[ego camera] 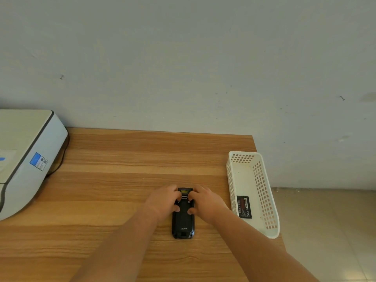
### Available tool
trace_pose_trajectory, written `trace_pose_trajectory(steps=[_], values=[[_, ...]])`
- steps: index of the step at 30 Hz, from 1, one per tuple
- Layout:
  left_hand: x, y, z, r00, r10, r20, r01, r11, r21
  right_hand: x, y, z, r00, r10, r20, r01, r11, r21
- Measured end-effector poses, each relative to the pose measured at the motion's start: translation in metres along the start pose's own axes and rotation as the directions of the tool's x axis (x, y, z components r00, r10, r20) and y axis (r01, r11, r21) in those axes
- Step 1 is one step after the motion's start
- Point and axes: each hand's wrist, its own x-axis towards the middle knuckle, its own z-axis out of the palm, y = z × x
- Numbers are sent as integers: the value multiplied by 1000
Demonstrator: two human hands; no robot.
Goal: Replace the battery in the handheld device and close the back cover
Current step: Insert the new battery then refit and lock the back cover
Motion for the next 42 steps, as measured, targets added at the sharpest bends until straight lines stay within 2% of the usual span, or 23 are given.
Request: trace_pose_trajectory(steps=[14,20,26,31,37,42], values=[[14,0,-7,999,-5,43,4,1000,24,7,1,-4,999,-36,34,38,996,-79],[10,-2,-2,999,-35,-4,35,999,-26,8,1,-2,999,-8,32,9,999,-42],[1,-1,3,994,-102,-31,97,985,-145,7,2,4,999,38,24,-39,997,70],[-6,-1,4,993,-44,-111,16,971,-240,0,0,12,996,42,-80,-27,983,181],[-5,-3,0,998,-16,-61,-2,958,-287,-1,-1,11,997,10,-76,8,974,226],[0,0,-4,1000,23,-14,-25,974,-224,1,-2,10,999,13,-44,-3,976,218]])
